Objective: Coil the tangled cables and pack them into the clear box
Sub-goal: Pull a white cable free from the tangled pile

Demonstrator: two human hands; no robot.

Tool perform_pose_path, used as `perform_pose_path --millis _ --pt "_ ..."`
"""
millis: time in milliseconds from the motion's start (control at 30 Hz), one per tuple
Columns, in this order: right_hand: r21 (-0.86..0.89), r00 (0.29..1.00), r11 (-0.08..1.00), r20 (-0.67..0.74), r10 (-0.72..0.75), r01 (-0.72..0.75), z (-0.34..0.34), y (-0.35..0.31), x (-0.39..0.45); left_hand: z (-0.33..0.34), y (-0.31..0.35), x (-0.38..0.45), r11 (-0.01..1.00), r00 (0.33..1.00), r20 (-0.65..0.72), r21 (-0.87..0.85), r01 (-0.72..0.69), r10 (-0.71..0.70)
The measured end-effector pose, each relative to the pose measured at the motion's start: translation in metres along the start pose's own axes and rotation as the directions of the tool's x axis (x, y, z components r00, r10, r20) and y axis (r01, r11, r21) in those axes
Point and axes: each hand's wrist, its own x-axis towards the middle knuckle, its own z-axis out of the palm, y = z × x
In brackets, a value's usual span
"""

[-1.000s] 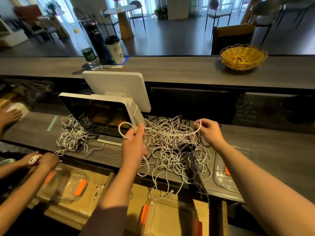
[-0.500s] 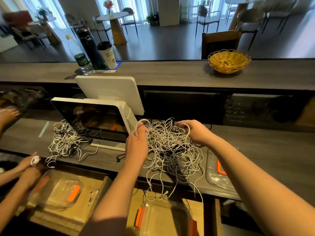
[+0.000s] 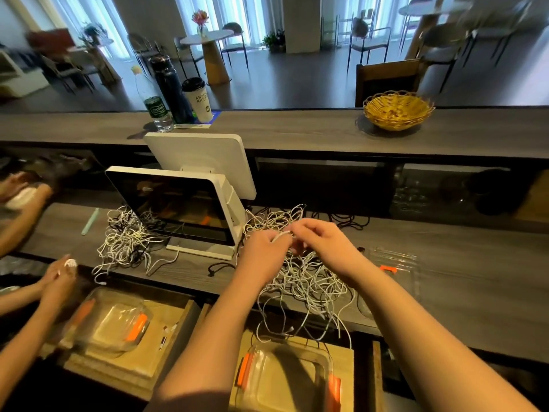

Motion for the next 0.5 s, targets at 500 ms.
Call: perform_pose_path --millis 500 --pt "0.319 0.907 0.942 -0.357 0.222 -0.105 -0.007 0.001 -0.083 0.009 0.002 -0.051 0.924 0.969 0.151 -0.361 -0.128 0.194"
